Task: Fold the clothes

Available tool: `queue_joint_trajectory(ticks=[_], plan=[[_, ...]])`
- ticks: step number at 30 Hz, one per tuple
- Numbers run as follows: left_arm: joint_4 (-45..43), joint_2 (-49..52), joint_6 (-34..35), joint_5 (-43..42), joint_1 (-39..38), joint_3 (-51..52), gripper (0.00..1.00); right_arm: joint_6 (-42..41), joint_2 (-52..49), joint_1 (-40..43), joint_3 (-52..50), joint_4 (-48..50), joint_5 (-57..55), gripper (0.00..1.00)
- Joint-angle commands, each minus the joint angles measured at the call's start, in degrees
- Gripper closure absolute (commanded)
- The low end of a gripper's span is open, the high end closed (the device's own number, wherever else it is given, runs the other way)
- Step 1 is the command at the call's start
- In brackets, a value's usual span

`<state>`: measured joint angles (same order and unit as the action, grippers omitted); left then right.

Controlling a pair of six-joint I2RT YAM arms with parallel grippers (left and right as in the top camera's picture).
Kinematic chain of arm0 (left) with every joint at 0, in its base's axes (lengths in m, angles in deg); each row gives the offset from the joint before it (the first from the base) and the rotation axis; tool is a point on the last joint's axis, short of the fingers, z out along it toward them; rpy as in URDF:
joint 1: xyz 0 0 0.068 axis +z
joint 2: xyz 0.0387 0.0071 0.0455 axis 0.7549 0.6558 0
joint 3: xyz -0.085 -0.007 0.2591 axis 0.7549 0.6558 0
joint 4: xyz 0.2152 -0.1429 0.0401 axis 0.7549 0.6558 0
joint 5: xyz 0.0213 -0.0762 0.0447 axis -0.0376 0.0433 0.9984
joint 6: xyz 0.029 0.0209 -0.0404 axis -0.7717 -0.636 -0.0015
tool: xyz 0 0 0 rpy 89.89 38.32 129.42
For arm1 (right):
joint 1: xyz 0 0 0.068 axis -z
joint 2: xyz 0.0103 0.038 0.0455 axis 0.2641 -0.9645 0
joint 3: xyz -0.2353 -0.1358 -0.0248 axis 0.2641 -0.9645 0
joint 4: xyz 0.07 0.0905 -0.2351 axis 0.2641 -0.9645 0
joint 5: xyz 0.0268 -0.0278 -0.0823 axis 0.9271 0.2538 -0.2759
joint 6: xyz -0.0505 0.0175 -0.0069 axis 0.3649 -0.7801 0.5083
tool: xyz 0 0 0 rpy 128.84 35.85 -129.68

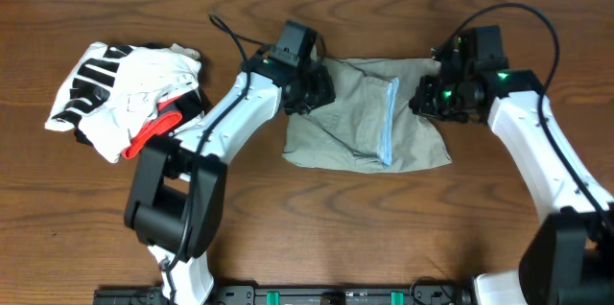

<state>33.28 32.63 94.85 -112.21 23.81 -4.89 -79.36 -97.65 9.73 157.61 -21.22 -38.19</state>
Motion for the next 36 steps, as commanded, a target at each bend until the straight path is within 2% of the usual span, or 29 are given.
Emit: queue_joint_trajectory(ticks=[1, 11, 20, 27, 36], plan=[[-3.2, 2.8, 4.4, -4.5, 0.1, 2.5, 0.71, 2.1, 3.0, 0.9, 1.2, -0.2, -1.2, 0.99], [-4.1, 10.6, 5.2, -6.3, -0.6, 3.0, 0.74, -1.7, 3.5, -2.5, 1.9, 1.0, 1.9, 0.99], [-6.0, 11.6, 5.2, -6.3, -2.7, 3.0, 0.75, -8.8, 2.1, -10.9, 2.0, 9.7, 4.3, 0.99], [-5.8, 11.6, 5.2, -6.3, -2.8, 3.0, 0.76, -12.0, -4.9, -17.2, 2.0, 14.5, 4.3, 0.99], [-5.4, 11.6, 5.2, -6.3, -2.8, 3.0, 0.76, -12.2, -12.6, -22.0, 2.0, 17.0, 4.3, 0.99]])
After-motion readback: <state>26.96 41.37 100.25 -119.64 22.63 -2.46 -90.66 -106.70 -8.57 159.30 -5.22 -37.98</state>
